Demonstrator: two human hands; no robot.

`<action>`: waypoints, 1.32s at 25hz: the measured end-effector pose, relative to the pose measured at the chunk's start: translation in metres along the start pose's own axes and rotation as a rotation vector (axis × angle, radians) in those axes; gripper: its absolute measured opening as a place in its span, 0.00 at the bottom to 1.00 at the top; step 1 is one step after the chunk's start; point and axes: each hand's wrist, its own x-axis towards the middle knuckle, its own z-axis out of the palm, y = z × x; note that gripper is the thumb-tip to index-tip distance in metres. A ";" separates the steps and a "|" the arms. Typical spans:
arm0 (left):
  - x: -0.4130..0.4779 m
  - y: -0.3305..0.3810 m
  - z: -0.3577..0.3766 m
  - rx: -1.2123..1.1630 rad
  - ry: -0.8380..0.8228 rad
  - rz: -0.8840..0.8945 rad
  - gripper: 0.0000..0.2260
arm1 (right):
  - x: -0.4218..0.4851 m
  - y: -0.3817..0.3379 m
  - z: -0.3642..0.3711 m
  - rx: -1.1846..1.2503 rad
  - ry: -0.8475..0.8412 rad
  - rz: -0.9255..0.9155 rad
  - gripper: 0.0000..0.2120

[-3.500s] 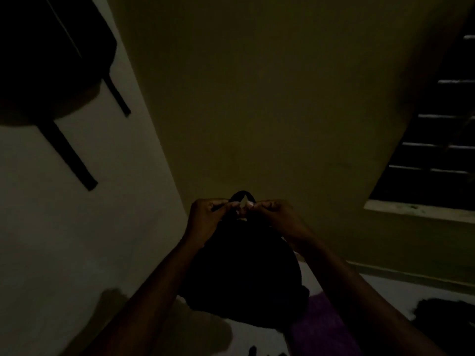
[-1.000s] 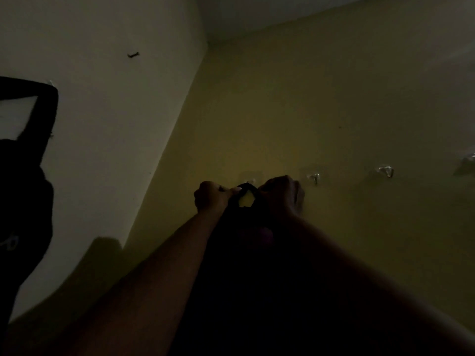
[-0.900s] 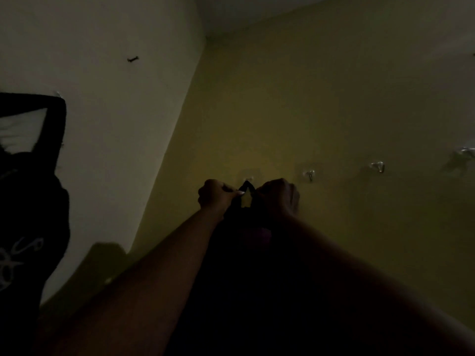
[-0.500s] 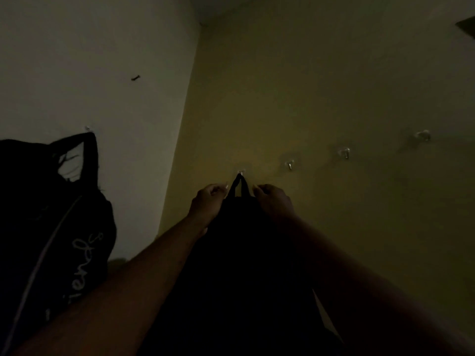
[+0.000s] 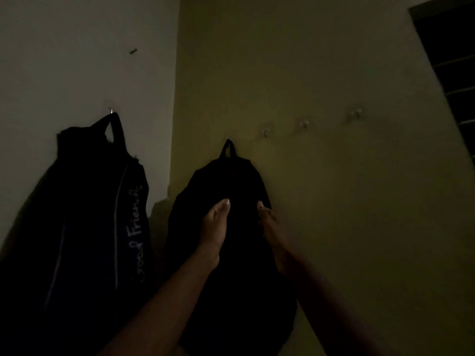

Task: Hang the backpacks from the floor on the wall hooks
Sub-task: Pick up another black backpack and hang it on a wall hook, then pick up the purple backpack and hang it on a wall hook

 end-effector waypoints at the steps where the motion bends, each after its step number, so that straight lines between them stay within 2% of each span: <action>1: -0.025 -0.006 -0.008 -0.019 -0.012 -0.056 0.20 | -0.031 0.002 0.001 0.013 -0.007 0.037 0.22; 7: -0.206 -0.024 -0.046 -0.041 -0.065 -0.277 0.22 | -0.229 -0.018 0.006 0.094 0.124 0.262 0.17; 12: -0.339 -0.023 -0.047 -0.003 -0.094 -0.463 0.24 | -0.355 -0.022 -0.002 0.019 0.221 0.518 0.28; 14: -0.386 -0.022 -0.044 0.013 -0.103 -0.554 0.24 | -0.401 -0.026 -0.011 0.026 0.216 0.605 0.29; 20: -0.532 -0.008 -0.010 0.005 -0.147 -0.733 0.21 | -0.538 -0.029 -0.067 0.074 0.275 0.787 0.26; 27: -0.714 0.023 0.059 0.011 -0.215 -1.093 0.24 | -0.704 -0.045 -0.169 0.102 0.397 1.069 0.27; 30: -0.760 0.020 0.075 0.000 -0.235 -1.150 0.25 | -0.742 -0.037 -0.200 0.095 0.467 1.137 0.28; 33: -0.794 0.004 0.086 0.004 -0.170 -1.232 0.24 | -0.760 -0.015 -0.219 0.043 0.463 1.248 0.22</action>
